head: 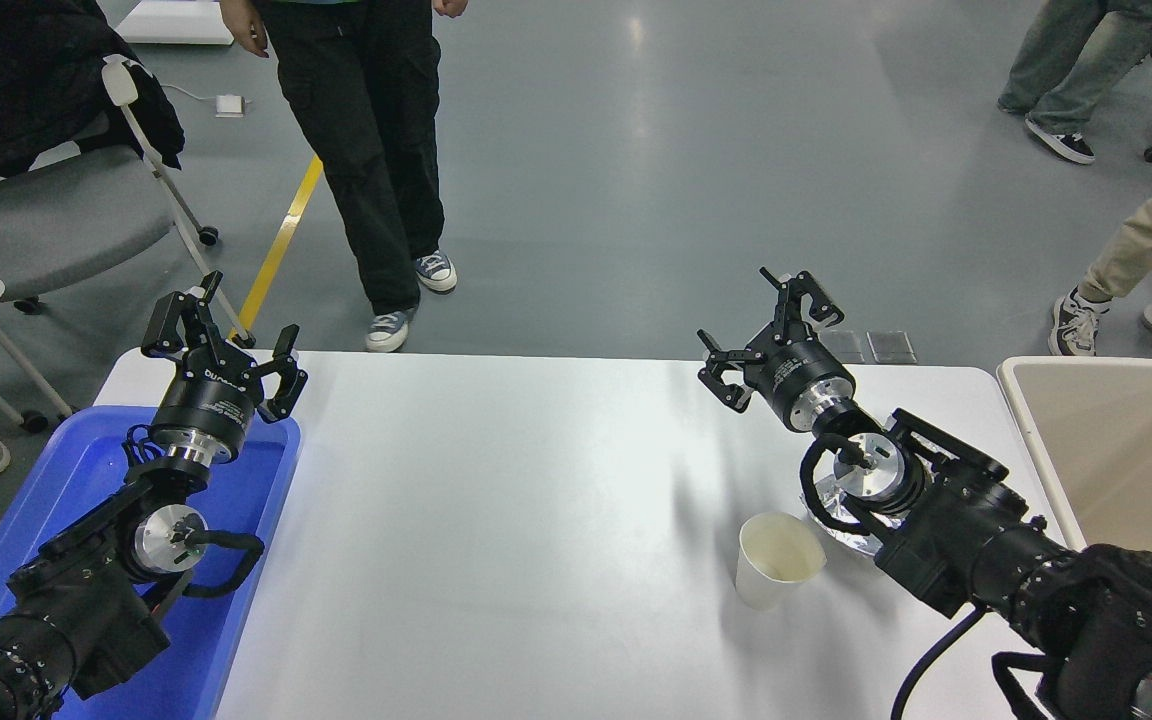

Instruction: Dispose of the paper cup in the dustbin

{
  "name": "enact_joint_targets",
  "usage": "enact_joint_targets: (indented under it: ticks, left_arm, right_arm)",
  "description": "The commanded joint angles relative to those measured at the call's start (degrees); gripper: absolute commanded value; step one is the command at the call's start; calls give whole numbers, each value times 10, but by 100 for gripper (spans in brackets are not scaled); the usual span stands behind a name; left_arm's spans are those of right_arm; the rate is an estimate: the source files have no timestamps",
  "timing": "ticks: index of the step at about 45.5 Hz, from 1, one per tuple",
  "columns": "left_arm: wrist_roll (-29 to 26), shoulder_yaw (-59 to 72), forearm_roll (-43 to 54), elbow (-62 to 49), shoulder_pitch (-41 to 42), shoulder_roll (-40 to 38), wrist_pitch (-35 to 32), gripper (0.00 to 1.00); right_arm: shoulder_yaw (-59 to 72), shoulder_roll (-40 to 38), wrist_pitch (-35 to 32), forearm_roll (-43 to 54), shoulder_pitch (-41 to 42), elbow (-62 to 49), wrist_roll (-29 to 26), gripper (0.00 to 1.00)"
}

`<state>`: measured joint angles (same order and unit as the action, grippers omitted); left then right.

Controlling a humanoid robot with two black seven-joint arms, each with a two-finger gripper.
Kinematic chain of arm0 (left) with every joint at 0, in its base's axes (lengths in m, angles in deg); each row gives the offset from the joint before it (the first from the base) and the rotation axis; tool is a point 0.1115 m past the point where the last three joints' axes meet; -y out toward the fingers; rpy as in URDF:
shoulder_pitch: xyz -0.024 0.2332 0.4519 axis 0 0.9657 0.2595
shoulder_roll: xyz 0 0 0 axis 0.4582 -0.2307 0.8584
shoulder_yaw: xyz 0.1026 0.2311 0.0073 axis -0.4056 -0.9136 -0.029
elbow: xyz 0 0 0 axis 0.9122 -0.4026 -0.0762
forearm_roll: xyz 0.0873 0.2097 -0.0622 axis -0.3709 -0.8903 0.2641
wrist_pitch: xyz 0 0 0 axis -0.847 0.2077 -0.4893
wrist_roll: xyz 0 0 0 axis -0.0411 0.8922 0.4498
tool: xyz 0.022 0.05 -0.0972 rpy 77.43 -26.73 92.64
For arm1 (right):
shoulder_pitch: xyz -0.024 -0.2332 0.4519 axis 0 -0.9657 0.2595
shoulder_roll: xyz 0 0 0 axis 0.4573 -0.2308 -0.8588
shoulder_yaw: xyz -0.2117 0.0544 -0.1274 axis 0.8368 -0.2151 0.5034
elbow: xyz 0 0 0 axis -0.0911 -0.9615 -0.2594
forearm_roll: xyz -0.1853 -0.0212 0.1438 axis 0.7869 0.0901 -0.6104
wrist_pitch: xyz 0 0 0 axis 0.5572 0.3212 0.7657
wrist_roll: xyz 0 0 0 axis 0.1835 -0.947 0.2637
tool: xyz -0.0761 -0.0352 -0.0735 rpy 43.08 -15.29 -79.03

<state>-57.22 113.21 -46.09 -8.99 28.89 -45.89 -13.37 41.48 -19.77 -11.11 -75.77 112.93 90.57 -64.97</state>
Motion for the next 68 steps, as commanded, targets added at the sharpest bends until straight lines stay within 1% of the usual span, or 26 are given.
enact_joint_targets:
  ticks: [1, 29, 35, 39, 42, 48, 54, 62, 68]
  left_arm:
    - [1, 0, 0, 0, 0, 0, 0, 100]
    - [0, 0, 0, 0, 0, 0, 0, 100]
    - [0, 0, 0, 0, 0, 0, 0, 100]
    - [0, 0, 0, 0, 0, 0, 0, 100]
    - [0, 0, 0, 0, 0, 0, 0, 100]
    - [0, 0, 0, 0, 0, 0, 0, 100]
    - [0, 0, 0, 0, 0, 0, 0, 100]
    - [0, 0, 0, 0, 0, 0, 0, 100]
    - [0, 0, 0, 0, 0, 0, 0, 100]
  right_arm:
    - [1, 0, 3, 29, 0, -1, 0, 100]
    - [2, 0, -2, 57, 1, 9, 4, 100]
    - [1, -27, -4, 87, -2, 14, 5, 100]
    - [1, -75, -21, 93, -13, 52, 9, 100]
    - [2, -113, -22, 100, -18, 98, 9, 100]
    - [2, -173, -22, 144, -22, 181, 10, 100]
    - [2, -233, -22, 219, -26, 260, 10, 100]
    - [3, -333, -23, 307, -51, 394, 22, 100]
    - [3, -399, -25, 405, -80, 501, 33, 100]
